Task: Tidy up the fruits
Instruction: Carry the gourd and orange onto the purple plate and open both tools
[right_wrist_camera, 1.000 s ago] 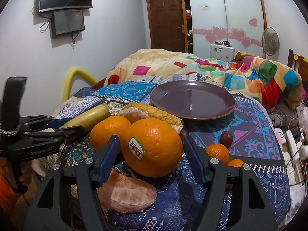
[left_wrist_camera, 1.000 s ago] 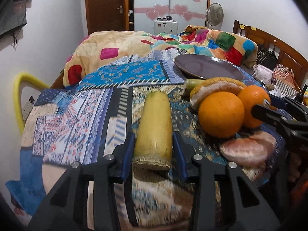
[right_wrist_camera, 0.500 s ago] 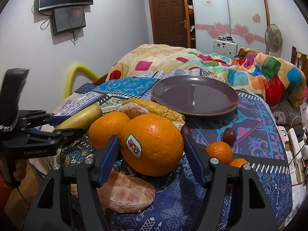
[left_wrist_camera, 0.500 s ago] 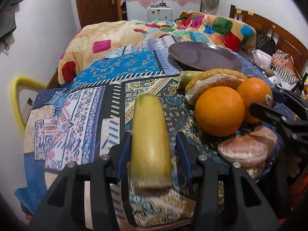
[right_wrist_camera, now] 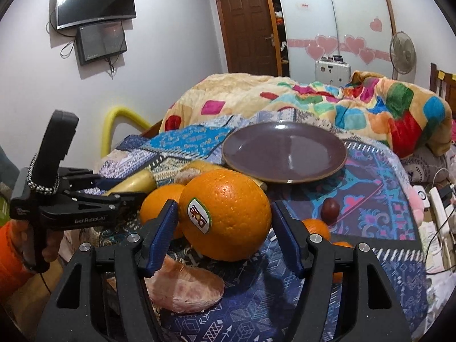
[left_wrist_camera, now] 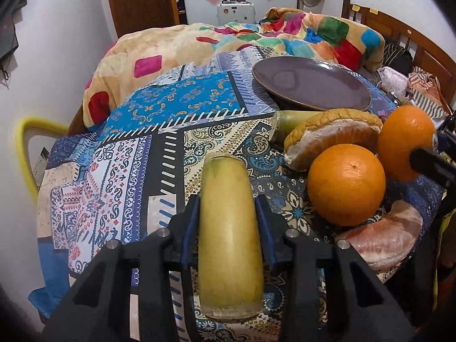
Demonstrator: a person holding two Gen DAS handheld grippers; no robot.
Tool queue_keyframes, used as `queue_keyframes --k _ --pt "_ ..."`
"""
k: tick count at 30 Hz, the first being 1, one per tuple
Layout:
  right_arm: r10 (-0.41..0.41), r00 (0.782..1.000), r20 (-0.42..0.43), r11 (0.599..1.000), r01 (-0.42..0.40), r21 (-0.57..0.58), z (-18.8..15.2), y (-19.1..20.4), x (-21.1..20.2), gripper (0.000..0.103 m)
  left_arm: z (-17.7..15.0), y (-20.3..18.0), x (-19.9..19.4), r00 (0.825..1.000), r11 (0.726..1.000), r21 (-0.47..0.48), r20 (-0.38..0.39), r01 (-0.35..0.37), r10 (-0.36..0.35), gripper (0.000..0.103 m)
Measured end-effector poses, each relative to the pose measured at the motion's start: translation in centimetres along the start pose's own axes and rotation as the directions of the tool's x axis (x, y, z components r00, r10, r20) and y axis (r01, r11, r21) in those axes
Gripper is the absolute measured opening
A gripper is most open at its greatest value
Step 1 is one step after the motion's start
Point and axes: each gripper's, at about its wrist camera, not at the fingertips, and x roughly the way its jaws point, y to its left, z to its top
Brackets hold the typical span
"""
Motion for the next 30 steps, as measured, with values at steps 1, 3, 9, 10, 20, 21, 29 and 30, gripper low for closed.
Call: queue_keyframes --k 1,3,9,10,20,21,29,30 --pt "-0.005 1.000 0.009 1.000 0.005 -0.002 0.3 -0.1 -0.2 0.063 0.0 0.0 -0.1 1.000 1.000 -0.001 -0.001 0.000 0.000 0.039" --pt "-0.013 1.000 0.024 1.000 0.013 -0.002 0.7 -0.3 -0.6 0.063 0.1 0.1 -0.4 1.000 1.000 -0.008 0.007 0.004 -0.004 0.038" --pt "-0.061 0.995 0.074 0.998 0.062 -0.008 2.1 -1.3 -1.8 0.063 0.7 -0.3 -2.7 0.998 1.000 -0.006 0.066 0.007 -0.007 0.038" --pt "-0.072 0.994 0.087 0.997 0.073 -0.009 2.5 -1.6 -2.1 0.063 0.9 -0.4 -3.2 0.997 1.000 -0.006 0.078 0.008 -0.008 0.038" --pt "-0.148 0.976 0.160 0.989 0.150 0.003 4.9 -3.9 -3.2 0.063 4.8 -1.1 -6.7 0.977 1.000 -0.004 0.210 0.024 -0.023 0.037" --pt "-0.154 0.974 0.166 0.988 0.156 0.001 5.2 -4.1 -3.2 0.063 5.2 -1.2 -7.0 0.975 1.000 -0.006 0.220 0.029 -0.027 0.037" --pt "-0.193 0.959 0.206 0.980 0.200 -0.012 7.2 -5.3 -2.8 0.063 9.0 -2.2 -7.5 0.958 0.998 0.006 0.281 0.055 -0.055 0.037" --pt "-0.195 0.958 0.208 0.979 0.203 -0.015 7.2 -5.3 -2.8 0.063 9.3 -2.4 -7.3 0.958 0.998 0.010 0.282 0.059 -0.060 0.037"
